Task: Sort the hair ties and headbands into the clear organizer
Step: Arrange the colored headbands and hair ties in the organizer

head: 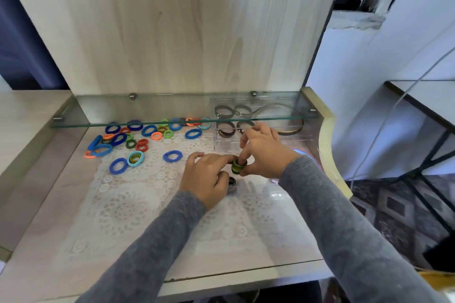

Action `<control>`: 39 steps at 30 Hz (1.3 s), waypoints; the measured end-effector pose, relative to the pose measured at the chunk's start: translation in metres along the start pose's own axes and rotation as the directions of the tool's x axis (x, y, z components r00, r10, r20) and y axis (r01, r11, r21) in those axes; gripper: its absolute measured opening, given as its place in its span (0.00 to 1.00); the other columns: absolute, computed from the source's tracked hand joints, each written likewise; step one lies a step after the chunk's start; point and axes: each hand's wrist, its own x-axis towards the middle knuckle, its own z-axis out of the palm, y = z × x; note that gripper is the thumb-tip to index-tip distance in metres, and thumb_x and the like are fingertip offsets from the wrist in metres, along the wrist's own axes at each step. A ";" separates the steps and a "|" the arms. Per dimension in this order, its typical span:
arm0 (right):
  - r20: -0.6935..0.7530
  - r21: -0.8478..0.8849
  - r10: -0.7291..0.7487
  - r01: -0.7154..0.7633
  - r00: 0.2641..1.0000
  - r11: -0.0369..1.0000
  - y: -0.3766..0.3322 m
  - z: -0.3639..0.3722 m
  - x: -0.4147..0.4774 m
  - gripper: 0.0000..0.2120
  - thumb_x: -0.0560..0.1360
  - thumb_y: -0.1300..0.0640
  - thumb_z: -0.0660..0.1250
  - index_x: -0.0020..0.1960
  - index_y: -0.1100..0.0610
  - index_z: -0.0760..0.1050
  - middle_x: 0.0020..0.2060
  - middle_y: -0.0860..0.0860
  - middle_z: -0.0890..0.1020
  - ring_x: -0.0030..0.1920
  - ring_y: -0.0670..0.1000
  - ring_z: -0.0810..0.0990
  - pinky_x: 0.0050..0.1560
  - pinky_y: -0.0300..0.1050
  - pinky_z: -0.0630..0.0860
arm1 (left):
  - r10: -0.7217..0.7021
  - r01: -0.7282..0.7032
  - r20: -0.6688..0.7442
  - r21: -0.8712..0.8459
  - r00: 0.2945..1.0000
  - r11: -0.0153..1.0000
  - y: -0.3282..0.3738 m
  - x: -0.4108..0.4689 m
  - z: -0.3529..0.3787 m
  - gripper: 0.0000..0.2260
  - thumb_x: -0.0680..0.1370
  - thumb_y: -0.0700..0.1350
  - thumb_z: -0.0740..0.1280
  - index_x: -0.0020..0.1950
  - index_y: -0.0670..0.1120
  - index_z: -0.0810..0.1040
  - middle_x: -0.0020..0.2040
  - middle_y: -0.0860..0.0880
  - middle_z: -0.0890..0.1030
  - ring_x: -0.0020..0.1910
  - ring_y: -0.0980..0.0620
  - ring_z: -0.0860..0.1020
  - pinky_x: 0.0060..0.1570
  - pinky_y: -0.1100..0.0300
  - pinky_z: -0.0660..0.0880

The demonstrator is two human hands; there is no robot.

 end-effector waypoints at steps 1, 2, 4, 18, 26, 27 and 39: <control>0.009 -0.002 0.008 -0.008 1.000 1.000 0.003 0.002 -0.001 0.10 0.70 0.46 0.72 0.49 0.47 0.82 0.58 0.48 0.69 0.66 0.55 0.56 0.69 0.52 0.49 | 0.010 -0.010 -0.009 0.001 1.000 1.000 -0.002 0.000 0.004 0.22 0.71 0.45 0.55 0.62 0.54 0.77 0.57 0.56 0.80 0.59 0.57 0.75 0.65 0.58 0.54; 0.020 0.000 0.014 -0.014 1.000 1.000 0.005 0.004 -0.001 0.10 0.70 0.46 0.72 0.49 0.47 0.82 0.58 0.48 0.69 0.66 0.55 0.56 0.69 0.52 0.50 | 0.022 -0.022 -0.023 0.002 0.999 1.000 -0.005 -0.002 0.007 0.22 0.72 0.45 0.54 0.62 0.54 0.77 0.58 0.57 0.80 0.59 0.57 0.74 0.64 0.59 0.55; 0.042 0.004 0.019 -0.019 0.999 1.000 0.007 0.008 -0.001 0.10 0.70 0.46 0.72 0.49 0.48 0.82 0.58 0.48 0.70 0.66 0.55 0.57 0.69 0.52 0.51 | 0.046 -0.046 -0.050 0.007 0.998 0.999 -0.012 -0.006 0.013 0.21 0.73 0.47 0.53 0.62 0.54 0.76 0.59 0.57 0.80 0.61 0.57 0.74 0.63 0.59 0.57; 0.296 -0.124 0.099 -0.065 0.950 0.990 0.003 0.014 0.002 0.17 0.76 0.60 0.63 0.61 0.43 0.76 0.62 0.52 0.68 0.65 0.58 0.60 0.67 0.53 0.61 | 0.098 -0.105 -0.106 -0.057 0.990 0.993 -0.021 -0.012 0.019 0.18 0.76 0.46 0.53 0.62 0.51 0.75 0.60 0.55 0.79 0.63 0.56 0.72 0.64 0.59 0.63; 0.364 -0.123 0.133 -0.094 0.922 0.988 -0.006 0.016 -0.001 0.20 0.74 0.63 0.59 0.59 0.43 0.77 0.61 0.51 0.67 0.65 0.58 0.59 0.67 0.56 0.63 | 0.133 -0.143 -0.121 -0.076 0.984 0.987 -0.019 -0.013 0.017 0.18 0.75 0.45 0.54 0.61 0.49 0.77 0.59 0.55 0.79 0.64 0.56 0.72 0.64 0.59 0.62; 0.367 -0.123 0.138 -0.099 0.920 0.987 -0.007 0.017 -0.001 0.20 0.74 0.63 0.59 0.59 0.44 0.77 0.62 0.51 0.67 0.65 0.58 0.59 0.66 0.57 0.63 | 0.140 -0.150 -0.120 -0.080 0.983 0.985 -0.019 -0.013 0.017 0.18 0.75 0.45 0.54 0.61 0.49 0.77 0.59 0.55 0.79 0.64 0.56 0.72 0.65 0.60 0.62; 0.422 -0.099 0.152 -0.122 0.894 0.988 -0.007 0.018 -0.001 0.17 0.74 0.63 0.58 0.58 0.51 0.78 0.60 0.51 0.68 0.65 0.57 0.60 0.66 0.57 0.64 | 0.280 -0.272 0.036 -0.146 0.959 0.951 -0.023 -0.015 0.018 0.18 0.68 0.49 0.56 0.56 0.52 0.76 0.60 0.60 0.78 0.71 0.56 0.67 0.70 0.50 0.57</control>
